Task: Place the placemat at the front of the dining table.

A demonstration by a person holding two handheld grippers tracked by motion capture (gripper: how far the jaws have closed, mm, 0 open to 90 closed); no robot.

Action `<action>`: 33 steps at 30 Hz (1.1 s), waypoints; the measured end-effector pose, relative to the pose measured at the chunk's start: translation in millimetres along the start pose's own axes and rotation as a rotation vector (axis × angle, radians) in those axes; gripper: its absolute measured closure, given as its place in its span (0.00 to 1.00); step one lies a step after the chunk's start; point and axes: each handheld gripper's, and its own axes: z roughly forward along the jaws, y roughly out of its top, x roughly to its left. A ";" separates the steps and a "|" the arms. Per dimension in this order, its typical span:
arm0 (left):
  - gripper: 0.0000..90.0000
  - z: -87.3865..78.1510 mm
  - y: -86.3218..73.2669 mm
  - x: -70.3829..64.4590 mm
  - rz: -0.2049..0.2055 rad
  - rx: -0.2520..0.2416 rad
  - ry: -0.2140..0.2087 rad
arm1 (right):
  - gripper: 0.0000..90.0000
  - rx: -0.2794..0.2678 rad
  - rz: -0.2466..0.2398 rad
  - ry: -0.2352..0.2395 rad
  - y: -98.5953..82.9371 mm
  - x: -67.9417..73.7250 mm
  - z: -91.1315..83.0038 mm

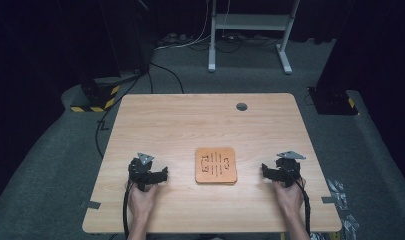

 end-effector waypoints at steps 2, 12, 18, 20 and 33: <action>0.10 0.0 0.0 0.0 0.000 0.000 0.000 | 0.16 0.015 0.000 0.008 0.6 -0.4 -1.0; 0.10 0.0 0.1 -0.4 -0.001 0.000 0.005 | 0.16 0.015 -0.001 0.008 0.7 -0.6 -1.0; 0.10 0.0 0.1 -0.7 -0.002 0.000 0.008 | 0.16 0.011 0.004 0.008 -0.3 -0.6 -1.1; 0.10 0.0 0.1 -0.6 -0.001 0.000 0.007 | 0.15 0.005 0.014 -0.001 -0.8 0.3 -0.8; 0.12 -0.6 -0.2 -0.5 -0.007 -0.001 0.014 | 0.15 0.006 -0.014 0.052 5.9 19.6 -5.4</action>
